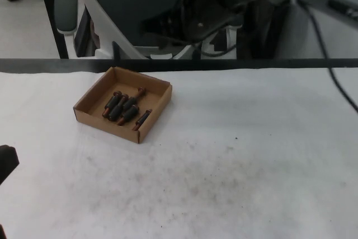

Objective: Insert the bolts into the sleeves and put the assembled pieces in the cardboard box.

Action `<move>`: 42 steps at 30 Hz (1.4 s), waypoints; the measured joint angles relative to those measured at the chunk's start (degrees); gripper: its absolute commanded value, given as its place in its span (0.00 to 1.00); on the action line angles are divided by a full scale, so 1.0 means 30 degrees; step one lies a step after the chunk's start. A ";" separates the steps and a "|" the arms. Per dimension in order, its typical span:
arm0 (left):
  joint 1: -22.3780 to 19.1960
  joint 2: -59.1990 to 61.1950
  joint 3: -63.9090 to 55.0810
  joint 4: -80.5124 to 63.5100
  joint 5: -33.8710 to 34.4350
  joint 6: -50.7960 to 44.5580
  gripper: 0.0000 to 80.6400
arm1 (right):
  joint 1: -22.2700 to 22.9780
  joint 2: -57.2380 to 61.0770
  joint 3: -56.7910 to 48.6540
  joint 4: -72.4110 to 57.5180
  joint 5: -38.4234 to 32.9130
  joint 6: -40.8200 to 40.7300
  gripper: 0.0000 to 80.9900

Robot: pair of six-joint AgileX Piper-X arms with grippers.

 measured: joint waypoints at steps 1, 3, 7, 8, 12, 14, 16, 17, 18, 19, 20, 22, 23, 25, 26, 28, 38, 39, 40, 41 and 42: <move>0.0000 0.0000 0.0000 0.0000 0.0000 0.0000 0.01 | -0.0098 -0.0471 0.0618 0.0043 0.0000 -0.0169 0.00; 0.0000 0.0000 0.0000 0.0000 0.0000 0.0000 0.01 | -0.0257 -0.1475 0.1962 -0.0140 0.0000 -0.0412 0.00; 0.0000 0.0000 0.0000 0.0000 0.0000 0.0000 0.01 | -0.0468 -0.3355 0.4814 -0.1080 0.0000 -0.0552 0.00; 0.0000 0.0000 0.0000 0.0000 0.0000 0.0000 0.01 | -0.0524 -0.4064 0.5807 -0.1454 0.0000 -0.0540 0.00; 0.0000 0.0000 0.0000 0.0027 0.0000 0.0130 0.01 | -0.0689 -0.7182 0.9711 -0.3418 0.0000 -0.0588 0.00; 0.0000 0.0000 0.0000 0.0027 0.0000 0.0119 0.01 | -0.0676 -0.7997 1.0712 -0.3947 0.0047 -0.0648 0.00; 0.0000 0.0000 0.0000 0.0048 0.0000 0.0119 0.01 | -0.0676 -0.9443 1.2458 -0.4877 0.0112 -0.0778 0.00; 0.0000 0.0000 0.0000 0.0086 0.0000 0.0160 0.01 | -0.0676 -1.0787 1.4247 -0.5665 0.0129 -0.0828 0.00; 0.0000 0.0000 0.0000 0.0077 0.0000 0.0161 0.01 | -0.0676 -1.0916 1.4247 -0.5665 0.0129 -0.0828 0.00; 0.0000 0.0000 0.0000 0.0116 0.0000 0.0161 0.01 | -0.0676 -1.2276 1.6014 -0.6412 0.0277 -0.0822 0.00; 0.0000 0.0000 0.0000 0.0136 0.0000 0.0161 0.01 | -0.0676 -1.2886 1.6715 -0.6733 0.0331 -0.0822 0.00; 0.0000 0.0000 0.0000 0.0162 0.0000 0.0161 0.01 | -0.0676 -1.5285 1.9083 -0.7652 0.0832 -0.0822 0.00; 0.0000 0.0000 0.0000 0.0145 0.0000 0.0161 0.01 | -0.0676 -1.6128 1.9890 -0.7998 0.1071 -0.0822 0.00; 0.0000 0.0000 0.0000 0.0145 0.0000 0.0161 0.01 | -0.0676 -1.7774 2.1322 -0.8502 0.1606 -0.0654 0.00; 0.0000 0.0000 0.0000 0.0145 0.0000 0.0161 0.01 | -0.0712 -1.8704 2.2065 -0.8686 0.1860 -0.0533 0.00; 0.0000 0.0000 0.0000 0.0145 0.0000 0.0203 0.01 | -0.0872 -2.0747 2.3510 -0.9034 0.2206 -0.0290 0.00; 0.0000 0.0000 0.0000 0.0145 0.0000 0.0280 0.01 | -0.1596 -2.9919 2.8725 -0.8742 0.3506 0.0626 0.00; 0.0000 0.0000 0.0000 0.0145 0.0000 0.0278 0.01 | -0.1596 -3.0892 2.9055 -0.8427 0.3689 0.0626 0.00; 0.0000 0.0000 0.0000 0.0145 0.0000 0.0278 0.01 | -0.1596 -3.1922 2.9340 -0.8011 0.3883 0.0626 0.00; 0.0000 0.0000 0.0000 0.0145 0.0000 0.0278 0.01 | -0.1596 -3.2919 2.9587 -0.7509 0.4055 0.0626 0.00; 0.0000 0.0000 0.0000 0.0145 0.0000 0.0278 0.01 | -0.1596 -3.3829 2.9765 -0.7034 0.4252 0.0626 0.00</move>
